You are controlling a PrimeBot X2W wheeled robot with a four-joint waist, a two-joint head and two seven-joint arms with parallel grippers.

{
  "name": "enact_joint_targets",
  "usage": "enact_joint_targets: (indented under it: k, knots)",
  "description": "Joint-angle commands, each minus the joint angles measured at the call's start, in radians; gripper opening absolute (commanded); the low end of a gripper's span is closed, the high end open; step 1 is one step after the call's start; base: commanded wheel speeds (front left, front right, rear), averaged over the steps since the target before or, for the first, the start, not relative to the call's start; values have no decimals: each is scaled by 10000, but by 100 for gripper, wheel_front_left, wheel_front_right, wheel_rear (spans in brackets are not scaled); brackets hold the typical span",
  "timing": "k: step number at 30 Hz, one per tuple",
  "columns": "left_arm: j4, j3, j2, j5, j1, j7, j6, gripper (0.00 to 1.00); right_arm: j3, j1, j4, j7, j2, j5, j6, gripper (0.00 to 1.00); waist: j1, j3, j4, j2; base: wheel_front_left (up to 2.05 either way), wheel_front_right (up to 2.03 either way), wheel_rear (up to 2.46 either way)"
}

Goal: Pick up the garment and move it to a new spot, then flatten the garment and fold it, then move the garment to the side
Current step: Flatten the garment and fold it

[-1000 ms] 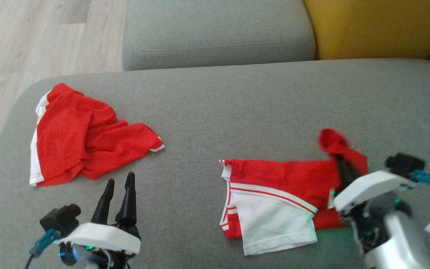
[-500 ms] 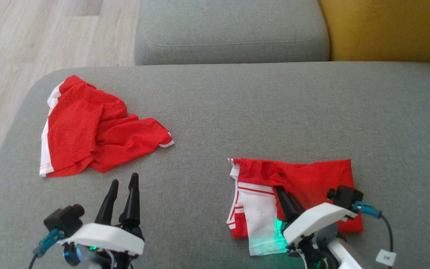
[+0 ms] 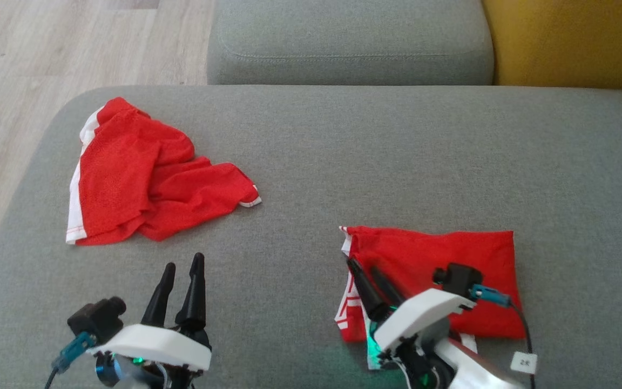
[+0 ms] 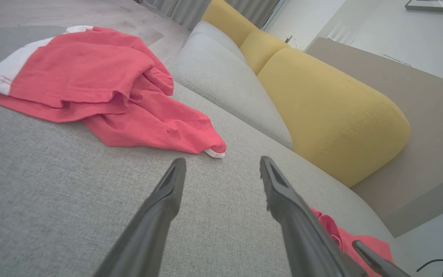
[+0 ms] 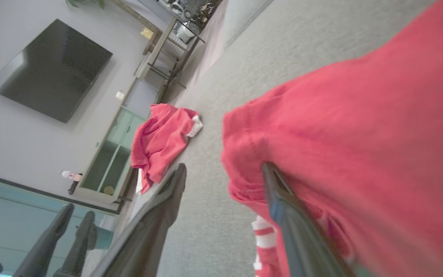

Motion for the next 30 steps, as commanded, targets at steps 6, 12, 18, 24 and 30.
enact_joint_targets:
  k: [6, 12, 18, 24, 30]
  knots:
    - [-232, 373, -6, -159, -233, -91, -61, 100, 782, -1293, -257, -441, 33, 944, -7, 100, 0, -74, -179, 0, 0, 0, 0]
    - [-308, 472, -6, -240, -235, -91, -51, 100, 223, -2680, 1447, -579, 33, 27, -7, 100, 0, -163, -537, 0, 0, 0, 0]
    - [-537, 502, -6, -298, -238, -91, -35, 100, -1431, -3686, 2676, -587, -761, -3416, -7, 100, 0, -190, -854, 0, 0, 0, 0]
    - [-1006, 592, -7, -327, -254, -91, -9, 100, -3891, -2460, 1188, -588, -1950, -6875, -7, 100, 0, -169, -1017, 0, 0, 0, 0]
    - [-1577, 852, -7, -86, -133, -91, 31, 100, -6936, 318, -1800, -589, -1627, -10027, -7, 100, 0, -147, -1092, 0, 0, 0, 0]
